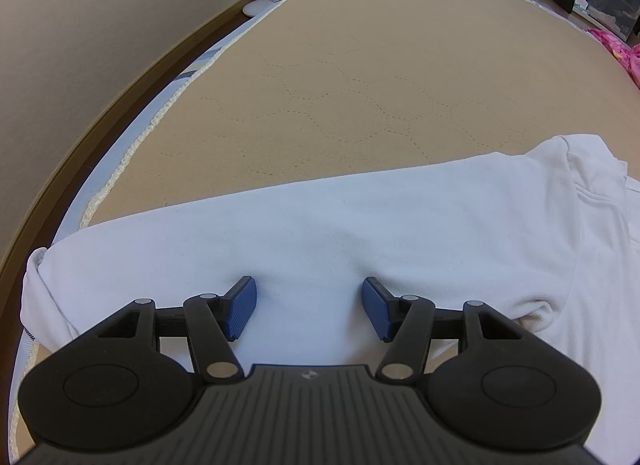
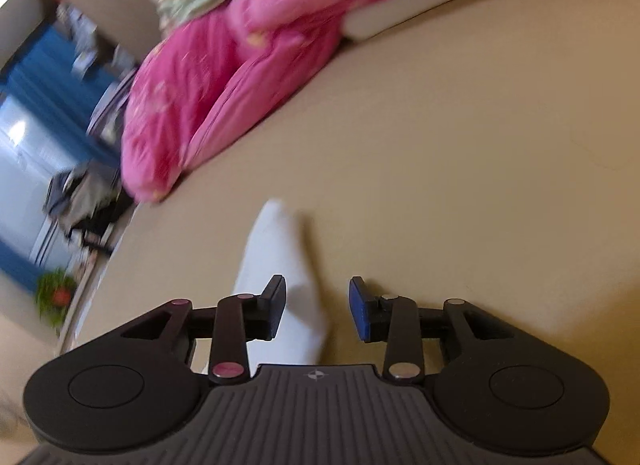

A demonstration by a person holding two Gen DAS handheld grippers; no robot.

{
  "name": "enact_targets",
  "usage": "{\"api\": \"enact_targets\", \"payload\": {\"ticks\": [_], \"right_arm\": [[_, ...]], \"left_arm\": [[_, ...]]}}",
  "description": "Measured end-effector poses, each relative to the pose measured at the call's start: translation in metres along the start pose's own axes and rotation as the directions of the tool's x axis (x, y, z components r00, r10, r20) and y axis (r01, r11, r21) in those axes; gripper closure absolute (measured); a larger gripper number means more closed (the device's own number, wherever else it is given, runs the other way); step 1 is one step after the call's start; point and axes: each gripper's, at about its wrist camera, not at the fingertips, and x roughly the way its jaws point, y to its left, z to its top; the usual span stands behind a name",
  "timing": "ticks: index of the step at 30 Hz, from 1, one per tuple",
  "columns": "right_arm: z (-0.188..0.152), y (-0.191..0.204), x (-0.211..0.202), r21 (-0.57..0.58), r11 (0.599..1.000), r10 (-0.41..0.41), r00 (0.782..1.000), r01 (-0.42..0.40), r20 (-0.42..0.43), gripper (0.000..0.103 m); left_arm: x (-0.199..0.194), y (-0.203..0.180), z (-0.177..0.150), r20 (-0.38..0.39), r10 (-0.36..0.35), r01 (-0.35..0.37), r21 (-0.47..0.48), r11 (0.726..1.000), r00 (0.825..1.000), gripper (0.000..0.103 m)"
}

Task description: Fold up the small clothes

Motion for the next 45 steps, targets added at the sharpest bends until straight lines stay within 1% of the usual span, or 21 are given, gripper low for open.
{"api": "enact_targets", "payload": {"ticks": [3, 4, 5, 6, 7, 10, 13, 15, 18, 21, 23, 24, 26, 29, 31, 34, 36, 39, 42, 43, 45], "right_arm": [[-0.012, 0.020, 0.002, -0.041, 0.998, 0.050, 0.998, -0.051, -0.027, 0.065], [-0.017, 0.031, -0.004, -0.070, 0.988, 0.135, 0.991, -0.136, -0.011, 0.065], [-0.021, 0.043, -0.014, -0.121, 0.963, 0.244, 0.970, -0.241, 0.012, 0.065], [-0.025, 0.051, -0.022, -0.168, 0.938, 0.312, 0.949, -0.302, 0.035, 0.067], [-0.026, 0.056, -0.026, -0.179, 0.932, 0.327, 0.944, -0.314, 0.049, 0.066], [-0.027, 0.043, -0.018, -0.035, 0.980, 0.197, 0.979, -0.195, 0.048, 0.063], [-0.031, 0.028, -0.005, 0.021, 0.993, 0.120, 0.993, -0.120, -0.011, 0.061], [-0.033, 0.022, 0.002, 0.065, 0.992, 0.110, 0.993, -0.107, -0.042, 0.061], [-0.037, 0.015, 0.001, 0.093, 0.989, 0.113, 0.993, -0.111, -0.020, 0.062], [-0.033, 0.011, 0.004, 0.128, 0.979, 0.162, 0.987, -0.160, -0.006, 0.061], [-0.023, 0.009, 0.012, 0.170, 0.956, 0.249, 0.968, -0.241, -0.025, 0.081], [-0.020, 0.009, 0.013, 0.170, 0.948, 0.279, 0.960, -0.269, -0.034, 0.098], [-0.015, 0.009, 0.006, 0.150, 0.948, 0.283, 0.959, -0.281, 0.007, 0.098], [-0.002, 0.003, -0.012, 0.137, 0.961, 0.221, 0.965, -0.240, 0.139, 0.098], [0.007, 0.005, -0.022, 0.067, 0.984, 0.151, 0.968, -0.167, 0.202, 0.098], [0.010, 0.002, -0.015, 0.001, 0.999, -0.035, 0.983, 0.035, 0.178, 0.099], [0.005, -0.008, -0.012, 0.019, 0.991, -0.132, 0.975, 0.130, 0.179, 0.099], [0.003, -0.017, -0.016, -0.002, 0.980, -0.193, 0.954, 0.199, 0.231, 0.099], [0.009, -0.021, -0.022, 0.003, 0.958, -0.278, 0.920, 0.288, 0.277, 0.099], [0.009, -0.019, -0.025, -0.006, 0.945, -0.311, 0.904, 0.327, 0.293, 0.098], [0.008, -0.008, -0.033, -0.051, 0.893, -0.403, 0.844, 0.448, 0.354, 0.093]], "left_arm": [[0.000, 0.000, 0.000, -0.001, 0.000, 0.000, -0.001, 1.000, 1.000, 0.039], [0.001, 0.000, 0.000, 0.000, 0.001, -0.001, 0.000, 1.000, 1.000, 0.039], [0.001, -0.001, 0.000, 0.001, 0.001, -0.001, 0.004, 1.000, 1.000, 0.039], [0.001, -0.001, 0.000, 0.001, 0.000, 0.000, 0.007, 1.000, 1.000, 0.039], [0.001, 0.000, 0.000, 0.000, -0.002, 0.002, 0.008, 1.000, 1.000, 0.039], [0.001, 0.001, 0.001, -0.002, -0.005, 0.005, 0.002, 1.000, 1.000, 0.039], [0.001, -0.001, 0.000, -0.001, 0.001, -0.001, 0.010, 1.000, 1.000, 0.039], [0.001, -0.001, 0.000, -0.001, 0.001, -0.001, 0.010, 1.000, 1.000, 0.039], [0.001, -0.001, 0.000, 0.000, 0.002, -0.002, 0.011, 1.000, 1.000, 0.039], [0.001, -0.001, 0.001, 0.000, 0.003, -0.003, 0.012, 1.000, 1.000, 0.039], [0.001, -0.001, 0.000, 0.000, 0.003, -0.003, 0.013, 1.000, 1.000, 0.039], [0.001, -0.001, 0.001, 0.000, 0.002, -0.002, 0.014, 1.000, 1.000, 0.039], [0.001, -0.001, 0.001, -0.002, 0.001, -0.001, 0.011, 1.000, 1.000, 0.039], [0.001, 0.000, 0.001, -0.002, 0.000, 0.000, 0.011, 1.000, 1.000, 0.039], [0.001, -0.001, 0.002, -0.002, -0.001, 0.001, 0.011, 1.000, 1.000, 0.039], [0.001, 0.000, 0.002, -0.002, -0.003, 0.003, 0.009, 1.000, 1.000, 0.039], [0.001, 0.000, 0.001, -0.002, -0.004, 0.004, 0.008, 1.000, 1.000, 0.039], [0.001, 0.001, 0.001, -0.004, -0.011, 0.011, 0.004, 1.000, 1.000, 0.038], [0.000, 0.005, 0.003, -0.008, -0.023, 0.023, -0.005, 1.000, 1.000, 0.038], [-0.001, 0.008, 0.003, -0.008, -0.029, 0.029, -0.021, 0.999, 1.000, 0.038], [-0.010, 0.016, 0.006, 0.023, -0.037, 0.038, -0.073, 0.997, 0.999, 0.038]]}}
